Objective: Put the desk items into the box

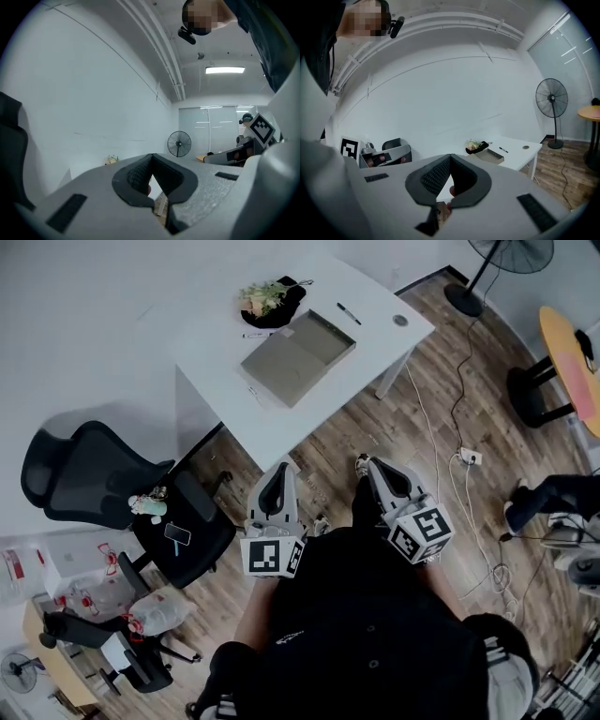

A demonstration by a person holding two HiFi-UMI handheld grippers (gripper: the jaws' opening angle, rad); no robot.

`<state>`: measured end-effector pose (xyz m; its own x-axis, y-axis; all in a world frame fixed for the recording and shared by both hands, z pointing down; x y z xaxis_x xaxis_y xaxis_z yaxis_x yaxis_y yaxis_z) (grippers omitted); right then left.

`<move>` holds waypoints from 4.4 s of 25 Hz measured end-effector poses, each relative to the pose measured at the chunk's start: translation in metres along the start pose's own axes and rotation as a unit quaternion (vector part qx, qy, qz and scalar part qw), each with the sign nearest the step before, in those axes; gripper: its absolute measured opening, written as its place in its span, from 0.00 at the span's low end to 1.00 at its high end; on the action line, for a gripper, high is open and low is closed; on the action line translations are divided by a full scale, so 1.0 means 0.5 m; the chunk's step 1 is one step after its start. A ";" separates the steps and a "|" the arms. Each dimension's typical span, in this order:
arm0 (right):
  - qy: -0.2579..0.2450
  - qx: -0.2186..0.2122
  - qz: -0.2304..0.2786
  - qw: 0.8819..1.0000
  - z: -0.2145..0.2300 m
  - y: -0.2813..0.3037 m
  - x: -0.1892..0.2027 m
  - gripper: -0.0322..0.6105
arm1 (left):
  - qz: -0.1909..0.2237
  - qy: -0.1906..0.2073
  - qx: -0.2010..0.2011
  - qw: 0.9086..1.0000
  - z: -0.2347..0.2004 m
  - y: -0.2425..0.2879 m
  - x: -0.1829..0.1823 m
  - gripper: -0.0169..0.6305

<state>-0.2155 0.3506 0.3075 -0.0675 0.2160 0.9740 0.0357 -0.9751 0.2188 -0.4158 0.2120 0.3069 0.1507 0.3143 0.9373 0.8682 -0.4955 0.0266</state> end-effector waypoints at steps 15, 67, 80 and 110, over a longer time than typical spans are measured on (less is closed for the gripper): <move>-0.021 -0.088 0.003 0.996 0.299 0.230 -0.095 0.05 | 0.013 0.019 -0.067 0.998 0.023 0.316 -0.042 0.04; -0.061 -0.151 -0.128 0.978 0.461 0.747 -0.119 0.05 | -0.290 0.290 0.035 0.911 -0.518 0.862 0.017 0.04; -0.054 -0.161 -0.167 0.971 0.415 0.835 -0.082 0.05 | -0.431 0.336 0.090 0.832 -0.691 1.007 0.154 0.15; -0.014 -0.086 -0.208 0.974 0.441 0.834 -0.026 0.05 | -0.544 0.401 0.144 0.723 -0.791 1.126 0.326 0.17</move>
<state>0.0202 -0.0481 0.3992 -0.0140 0.5927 0.8053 -0.1561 -0.7968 0.5837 -0.0894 -0.3359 0.6121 -0.9178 -0.2358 0.3193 0.3464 -0.0831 0.9344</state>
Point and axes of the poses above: the fingertips, and each gripper's own axes: y forward along the fingers, z to its right, x out of its underside, the point moved 9 cm from there along -y, backward along the fingers, and after that the axes turned 13 degrees about -y, right-handed, at the moved point
